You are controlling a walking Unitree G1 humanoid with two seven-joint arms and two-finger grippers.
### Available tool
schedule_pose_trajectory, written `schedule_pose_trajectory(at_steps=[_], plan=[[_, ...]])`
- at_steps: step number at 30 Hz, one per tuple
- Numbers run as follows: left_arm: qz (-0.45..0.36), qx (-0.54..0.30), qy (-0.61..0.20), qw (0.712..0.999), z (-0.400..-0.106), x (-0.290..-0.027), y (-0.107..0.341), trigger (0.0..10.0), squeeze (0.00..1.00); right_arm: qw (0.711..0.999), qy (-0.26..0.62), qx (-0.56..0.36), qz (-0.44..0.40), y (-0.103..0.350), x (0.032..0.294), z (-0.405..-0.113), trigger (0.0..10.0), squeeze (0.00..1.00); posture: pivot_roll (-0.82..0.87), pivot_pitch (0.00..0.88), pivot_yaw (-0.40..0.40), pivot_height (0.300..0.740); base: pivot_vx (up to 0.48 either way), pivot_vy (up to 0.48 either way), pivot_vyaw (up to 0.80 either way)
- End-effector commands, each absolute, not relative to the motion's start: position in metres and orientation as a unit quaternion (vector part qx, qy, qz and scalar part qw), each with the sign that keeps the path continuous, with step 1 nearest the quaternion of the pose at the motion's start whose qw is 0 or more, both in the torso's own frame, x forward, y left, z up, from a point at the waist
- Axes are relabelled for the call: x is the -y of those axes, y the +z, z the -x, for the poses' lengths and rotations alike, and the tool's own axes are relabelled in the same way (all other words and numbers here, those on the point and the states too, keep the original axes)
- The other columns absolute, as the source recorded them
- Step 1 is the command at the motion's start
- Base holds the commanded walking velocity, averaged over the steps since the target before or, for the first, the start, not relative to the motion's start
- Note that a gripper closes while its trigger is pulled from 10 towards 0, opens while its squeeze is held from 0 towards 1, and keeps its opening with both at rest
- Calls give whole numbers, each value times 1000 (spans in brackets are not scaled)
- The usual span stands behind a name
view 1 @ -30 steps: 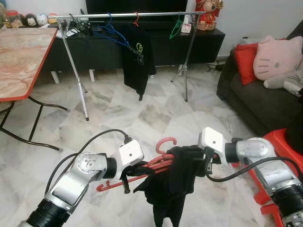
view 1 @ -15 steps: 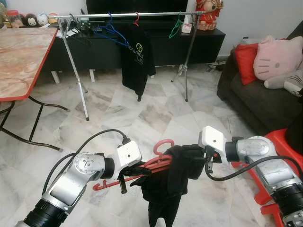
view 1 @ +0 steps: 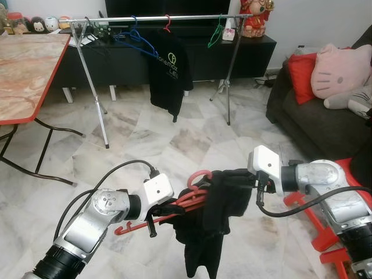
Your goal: Hang hanger
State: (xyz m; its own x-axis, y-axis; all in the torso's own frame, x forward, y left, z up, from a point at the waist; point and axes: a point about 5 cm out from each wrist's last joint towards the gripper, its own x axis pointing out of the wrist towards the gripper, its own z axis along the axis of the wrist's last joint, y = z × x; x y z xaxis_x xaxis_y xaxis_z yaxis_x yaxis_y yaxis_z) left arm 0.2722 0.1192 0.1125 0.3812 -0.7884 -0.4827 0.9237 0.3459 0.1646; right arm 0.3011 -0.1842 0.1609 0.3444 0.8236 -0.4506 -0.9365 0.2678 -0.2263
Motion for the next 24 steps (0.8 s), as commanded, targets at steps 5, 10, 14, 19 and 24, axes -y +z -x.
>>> schedule_pose_trajectory(at_steps=[5, 10, 14, 19, 24], plan=[[-207, -143, -467, 847, -290, -129, 117, 0, 0, 785, 564, -97, 238, 180, 187, -298, 0, 0, -84, 0, -117, 740, 0, 0, 0], [-211, -122, -424, 872, -302, -132, 120, 0, 0, 772, 586, -102, 224, 178, 181, -290, 0, 0, -84, 0, -117, 740, 0, 0, 0], [-207, -105, -398, 887, -308, -134, 124, 0, 0, 750, 612, -127, 216, 170, 179, -279, 0, 0, -88, 0, -118, 740, 0, 0, 0], [-193, -93, -404, 889, -309, -131, 126, 0, 0, 740, 615, -162, 220, 154, 178, -273, 0, 0, -88, 0, -120, 740, 0, 0, 0], [-188, -93, -423, 881, -305, -127, 126, 0, 0, 740, 606, -182, 228, 141, 177, -274, 9922, 0, -88, 0, -120, 740, 0, 0, 0]])
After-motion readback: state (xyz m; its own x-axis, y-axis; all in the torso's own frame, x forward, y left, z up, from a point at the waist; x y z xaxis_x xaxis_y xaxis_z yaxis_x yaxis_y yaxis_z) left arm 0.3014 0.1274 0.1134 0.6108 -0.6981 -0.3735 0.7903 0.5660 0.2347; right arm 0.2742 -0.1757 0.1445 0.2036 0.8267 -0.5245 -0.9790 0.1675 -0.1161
